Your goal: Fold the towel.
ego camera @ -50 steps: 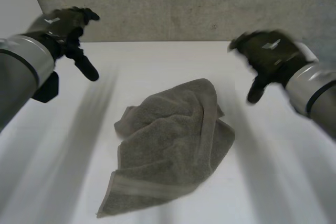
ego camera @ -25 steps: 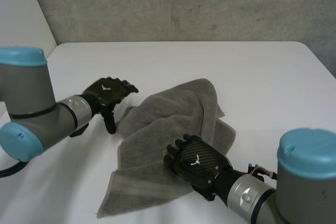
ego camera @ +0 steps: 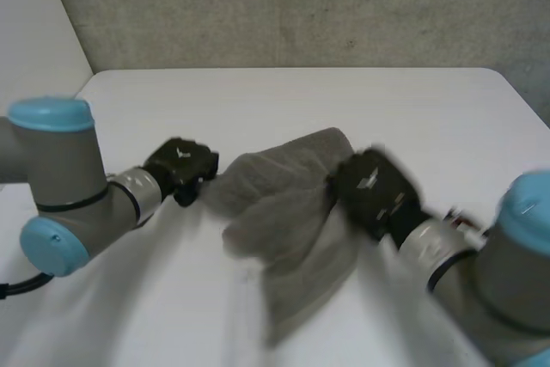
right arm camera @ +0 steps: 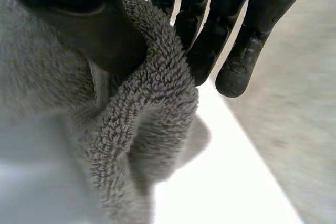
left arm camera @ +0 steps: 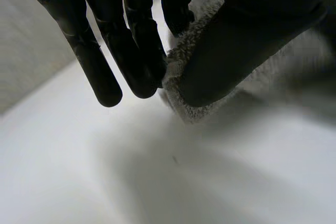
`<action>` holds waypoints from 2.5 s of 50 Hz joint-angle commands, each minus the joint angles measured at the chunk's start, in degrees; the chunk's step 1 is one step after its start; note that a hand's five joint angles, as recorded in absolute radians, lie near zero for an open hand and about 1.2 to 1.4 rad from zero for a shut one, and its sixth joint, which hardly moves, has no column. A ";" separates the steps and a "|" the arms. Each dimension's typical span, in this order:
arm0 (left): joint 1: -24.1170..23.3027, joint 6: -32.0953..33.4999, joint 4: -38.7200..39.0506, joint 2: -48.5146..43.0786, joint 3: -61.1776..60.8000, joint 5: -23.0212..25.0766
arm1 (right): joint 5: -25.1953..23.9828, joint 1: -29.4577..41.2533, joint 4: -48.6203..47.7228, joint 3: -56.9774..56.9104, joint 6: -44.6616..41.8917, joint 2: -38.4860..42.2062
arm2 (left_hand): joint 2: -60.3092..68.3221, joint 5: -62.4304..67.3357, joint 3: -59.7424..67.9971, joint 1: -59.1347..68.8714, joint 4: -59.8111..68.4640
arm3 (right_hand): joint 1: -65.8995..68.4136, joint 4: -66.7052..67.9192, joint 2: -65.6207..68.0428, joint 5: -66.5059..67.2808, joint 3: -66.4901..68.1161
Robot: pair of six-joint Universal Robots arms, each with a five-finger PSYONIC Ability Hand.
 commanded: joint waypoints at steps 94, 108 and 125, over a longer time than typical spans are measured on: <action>-8.46 -22.56 11.50 -6.86 0.14 -15.28 | -3.83 -3.43 -15.71 4.76 -33.69 12.21 | 2.20 3.14 2.24 3.86 2.18 | 4.41 3.39 4.41 3.83 4.54; -8.55 -22.65 13.61 -6.77 -0.92 -14.84 | -5.94 -21.27 -6.13 1.07 20.54 -6.51 | -30.23 -29.29 -30.18 -28.57 -30.25 | 4.41 3.39 4.41 3.83 4.54; -8.90 -22.47 18.80 -7.83 -1.27 -14.58 | -11.65 -33.12 7.48 -2.53 21.86 -6.77 | -34.47 -33.53 -34.43 -32.81 -34.49 | 4.41 3.39 4.41 3.83 4.54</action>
